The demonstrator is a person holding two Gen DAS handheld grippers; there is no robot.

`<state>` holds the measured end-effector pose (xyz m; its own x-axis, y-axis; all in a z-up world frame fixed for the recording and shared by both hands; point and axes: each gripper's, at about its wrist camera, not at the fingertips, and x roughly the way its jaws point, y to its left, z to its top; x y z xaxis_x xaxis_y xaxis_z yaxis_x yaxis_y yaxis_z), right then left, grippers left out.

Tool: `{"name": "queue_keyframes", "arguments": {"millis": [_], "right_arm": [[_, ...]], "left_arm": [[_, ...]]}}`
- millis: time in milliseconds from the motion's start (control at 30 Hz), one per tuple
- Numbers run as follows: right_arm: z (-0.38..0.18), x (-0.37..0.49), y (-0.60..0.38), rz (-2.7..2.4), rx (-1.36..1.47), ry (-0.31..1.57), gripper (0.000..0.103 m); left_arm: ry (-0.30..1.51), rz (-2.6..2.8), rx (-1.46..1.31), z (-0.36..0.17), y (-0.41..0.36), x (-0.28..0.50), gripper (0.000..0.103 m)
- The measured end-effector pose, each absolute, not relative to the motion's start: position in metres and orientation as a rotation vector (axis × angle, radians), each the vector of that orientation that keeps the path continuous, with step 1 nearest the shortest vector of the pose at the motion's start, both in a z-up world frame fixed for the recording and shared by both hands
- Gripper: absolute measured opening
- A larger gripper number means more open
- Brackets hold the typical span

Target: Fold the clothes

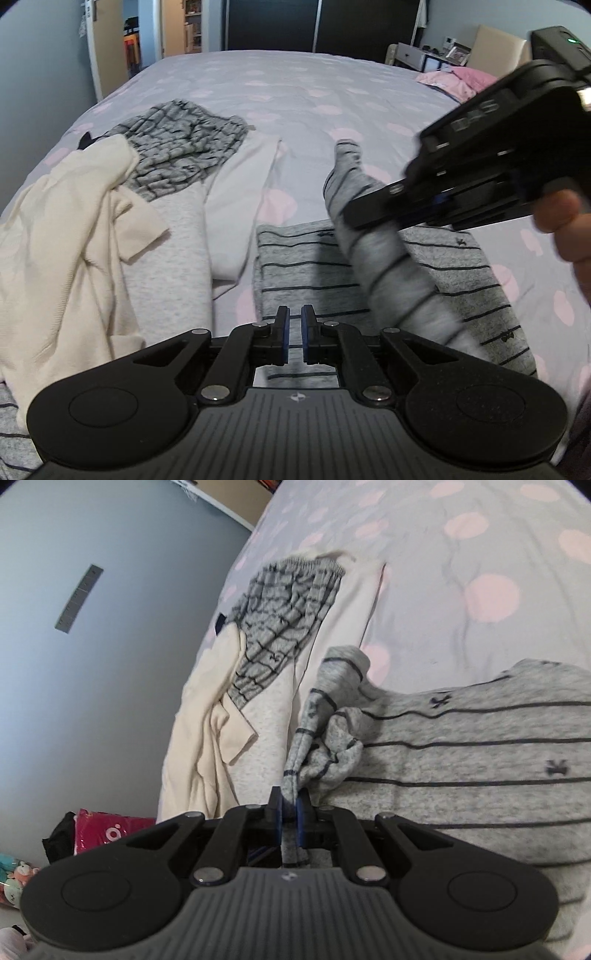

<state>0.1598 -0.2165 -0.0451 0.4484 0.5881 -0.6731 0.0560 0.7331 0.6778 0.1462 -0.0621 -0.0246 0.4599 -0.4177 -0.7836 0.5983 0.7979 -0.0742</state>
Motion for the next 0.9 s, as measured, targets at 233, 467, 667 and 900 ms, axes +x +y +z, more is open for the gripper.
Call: {"name": "queue_keyframes", "arguments": {"millis": [233,467,667,900], "right_arm": [[-0.077,0.182,-0.183,0.323,0.615,1.138,0.008],[-0.095,0.184,-0.18,0.311,0.663,1.17,0.03],[-0.072,0.16,-0.201,0.318,0.618,1.114,0.033],[-0.059,0.109,-0.233,0.257,0.422,1.078,0.033]], "left_arm": [[0.923,-0.581,0.238,-0.031,-0.056,0.153,0.004],[0.926,-0.573,0.245,-0.03,-0.056,0.152,0.004],[0.923,-0.578,0.242,-0.026,-0.055,0.147,0.004],[0.911,-0.603,0.259,-0.028,-0.063,0.135,0.005]]}}
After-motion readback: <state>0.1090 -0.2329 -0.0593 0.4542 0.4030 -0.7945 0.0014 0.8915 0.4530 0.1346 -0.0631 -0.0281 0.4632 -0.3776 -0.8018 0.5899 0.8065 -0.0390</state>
